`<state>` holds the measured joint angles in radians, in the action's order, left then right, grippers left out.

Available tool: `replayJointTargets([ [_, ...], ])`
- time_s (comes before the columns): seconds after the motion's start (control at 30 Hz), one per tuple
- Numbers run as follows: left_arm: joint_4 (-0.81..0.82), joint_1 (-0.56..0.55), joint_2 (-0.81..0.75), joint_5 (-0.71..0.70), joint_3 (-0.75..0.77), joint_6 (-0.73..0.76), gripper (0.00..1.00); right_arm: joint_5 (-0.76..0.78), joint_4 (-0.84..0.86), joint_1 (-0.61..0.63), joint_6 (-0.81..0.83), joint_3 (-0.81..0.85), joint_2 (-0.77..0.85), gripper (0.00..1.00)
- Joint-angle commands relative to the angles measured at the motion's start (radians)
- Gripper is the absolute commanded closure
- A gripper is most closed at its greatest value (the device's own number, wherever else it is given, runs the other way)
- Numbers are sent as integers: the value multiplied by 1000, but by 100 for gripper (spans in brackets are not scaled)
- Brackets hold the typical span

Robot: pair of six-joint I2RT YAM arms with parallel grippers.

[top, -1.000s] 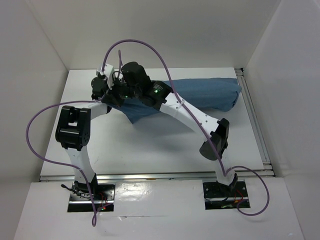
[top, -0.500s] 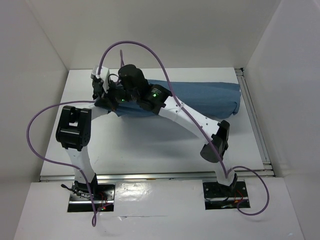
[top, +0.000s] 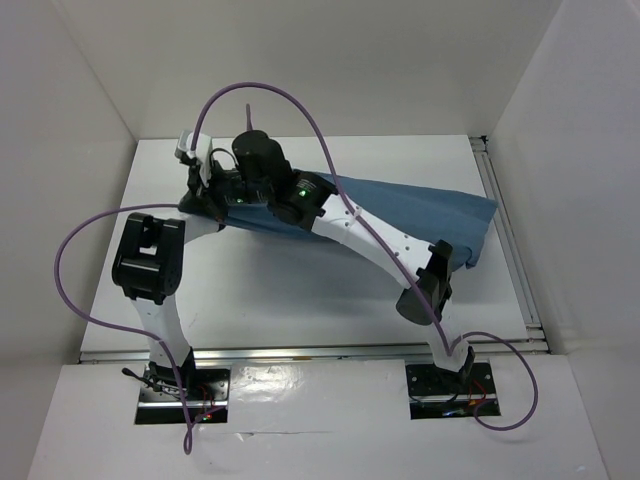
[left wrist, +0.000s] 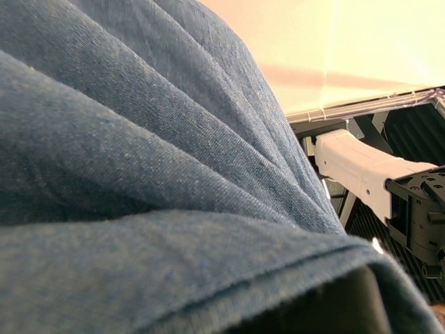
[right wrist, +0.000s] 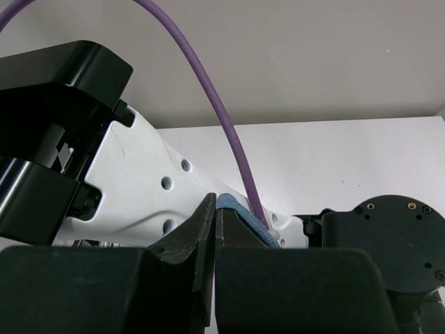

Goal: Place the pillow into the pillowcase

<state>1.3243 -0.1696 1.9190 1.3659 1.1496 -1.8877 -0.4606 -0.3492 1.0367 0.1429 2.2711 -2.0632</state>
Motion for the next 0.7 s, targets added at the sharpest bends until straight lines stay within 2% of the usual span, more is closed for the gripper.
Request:
replayJointTargets([
  [0.0,18,-54,-37,-91,-1,42,100,-124,216,112,-11,-5,73,100],
  [0.03,18,-44,-37,-81,-1,53,100,-110,205,112,4,-72,99,96],
  [0.07,7,-44,-37,-80,-13,53,100,-96,188,112,14,-94,124,87],
  [0.17,-46,4,-46,-59,-42,102,100,-29,96,112,35,-166,210,45],
  [0.3,-149,74,-46,-39,-53,204,100,94,72,103,112,-306,351,32],
  [0.37,-336,108,-46,-15,-36,309,100,242,84,94,153,-382,431,30],
  [0.4,-437,119,-46,-14,-21,464,100,290,93,83,167,-401,454,30],
  [0.43,-544,137,-46,-14,-4,552,100,350,102,63,199,-418,494,29],
  [0.47,-770,146,-46,-24,37,643,100,371,116,50,211,-430,511,27],
  [0.5,-868,147,-46,-24,64,727,100,388,125,31,221,-452,526,27],
  [0.53,-977,157,-46,-37,97,901,100,431,144,-2,240,-464,550,26],
  [0.57,-1096,166,-46,-71,136,1000,100,448,144,-19,250,-476,561,26],
  [0.6,-1327,166,-28,-95,224,1094,100,459,154,-42,250,-499,571,26],
  [0.63,-1431,166,-15,-122,272,1263,99,459,154,-65,250,-499,580,26],
  [0.67,-1520,166,1,-169,364,1335,92,459,154,-120,223,-510,590,26],
])
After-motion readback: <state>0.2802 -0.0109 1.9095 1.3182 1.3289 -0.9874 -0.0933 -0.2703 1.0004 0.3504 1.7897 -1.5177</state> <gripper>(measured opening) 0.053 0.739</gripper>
